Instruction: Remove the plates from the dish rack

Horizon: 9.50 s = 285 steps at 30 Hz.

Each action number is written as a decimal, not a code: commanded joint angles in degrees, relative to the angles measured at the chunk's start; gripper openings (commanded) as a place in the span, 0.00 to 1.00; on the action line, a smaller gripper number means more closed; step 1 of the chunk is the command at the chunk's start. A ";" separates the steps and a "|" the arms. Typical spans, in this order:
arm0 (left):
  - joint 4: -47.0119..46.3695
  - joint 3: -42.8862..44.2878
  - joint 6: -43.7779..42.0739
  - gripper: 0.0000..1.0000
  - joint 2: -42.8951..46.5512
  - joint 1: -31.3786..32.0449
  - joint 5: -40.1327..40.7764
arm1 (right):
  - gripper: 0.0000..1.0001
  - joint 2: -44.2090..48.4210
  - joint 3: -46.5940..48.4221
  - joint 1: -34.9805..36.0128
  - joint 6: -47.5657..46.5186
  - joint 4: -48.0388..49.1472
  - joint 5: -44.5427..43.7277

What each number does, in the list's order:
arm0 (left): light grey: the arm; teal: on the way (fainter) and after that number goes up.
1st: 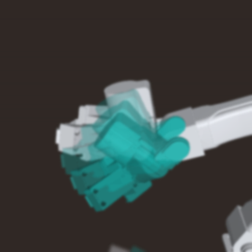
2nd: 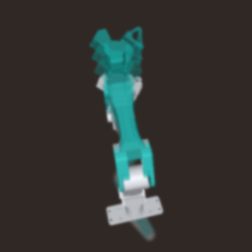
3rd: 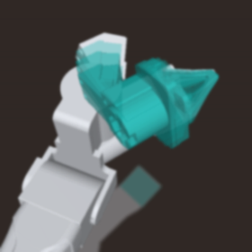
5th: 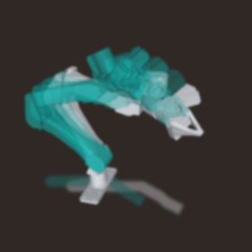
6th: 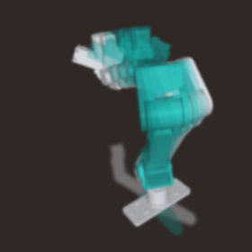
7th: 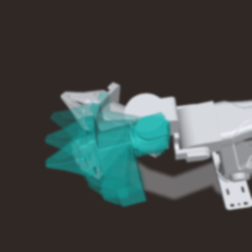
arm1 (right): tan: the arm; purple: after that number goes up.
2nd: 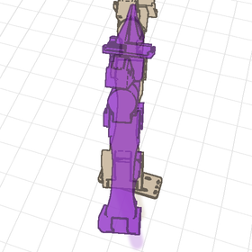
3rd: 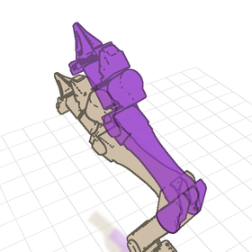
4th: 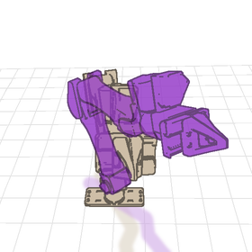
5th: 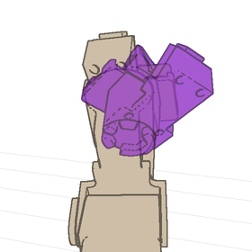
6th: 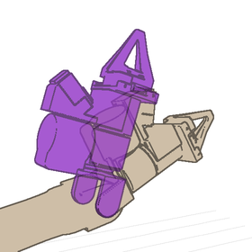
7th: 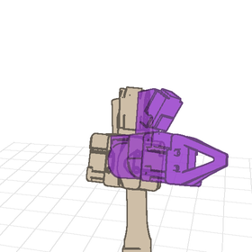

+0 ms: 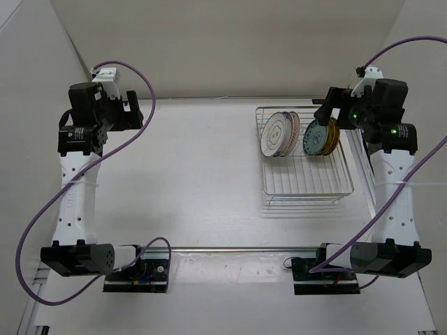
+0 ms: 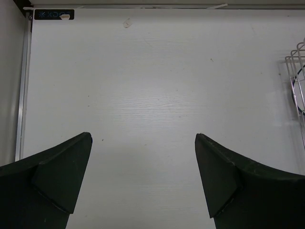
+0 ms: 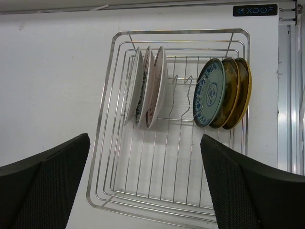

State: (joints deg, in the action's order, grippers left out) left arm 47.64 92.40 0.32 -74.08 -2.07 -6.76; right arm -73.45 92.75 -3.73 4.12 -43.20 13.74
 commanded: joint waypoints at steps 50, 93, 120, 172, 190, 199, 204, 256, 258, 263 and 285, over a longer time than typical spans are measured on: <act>-0.62 -8.82 -2.34 1.00 5.35 0.22 8.43 | 0.65 -33.42 11.75 23.24 -13.44 7.52 -28.59; -1.67 -10.40 -2.87 1.00 5.35 0.22 10.02 | 0.00 -37.11 16.83 27.54 -11.33 3.74 -46.08; -3.96 10.60 -7.07 1.00 -14.93 11.18 -29.50 | 0.00 -10.84 12.82 31.41 -16.42 -4.00 -12.19; -18.19 6.31 11.89 0.11 -22.68 14.05 -29.09 | 1.00 -10.40 7.88 14.47 -9.48 1.97 4.98; -26.46 4.19 18.40 0.11 -49.22 5.23 -43.24 | 1.00 -6.97 1.12 12.60 -11.41 3.12 -6.71; -25.23 6.21 20.07 0.11 -56.34 5.23 -43.25 | 1.00 -6.44 -0.63 12.60 -10.10 5.31 -11.08; -24.52 9.46 21.65 0.12 -60.82 5.76 -43.25 | 1.00 -5.39 -2.66 12.60 -9.57 6.64 -11.63; 4.48 6.83 -6.03 1.00 -22.24 -1.36 -13.28 | 0.30 -34.39 9.55 20.69 -17.22 4.79 -29.73; 3.95 6.22 -6.03 1.00 -21.63 -1.36 -13.27 | 0.26 -34.92 10.08 20.69 -17.22 4.79 -29.73; 3.95 4.46 -7.17 1.00 -21.10 -1.36 -13.80 | 0.07 -36.67 12.80 21.91 -16.08 2.08 -32.63; -1.14 2.26 -7.70 1.00 -23.03 -1.36 -16.01 | 0.00 -29.13 21.33 25.35 -14.23 -4.08 -49.42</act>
State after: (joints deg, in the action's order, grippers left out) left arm 49.84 95.09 -6.50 -99.02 -3.62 -21.52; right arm -109.95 110.48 22.17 -8.32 -45.71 -30.06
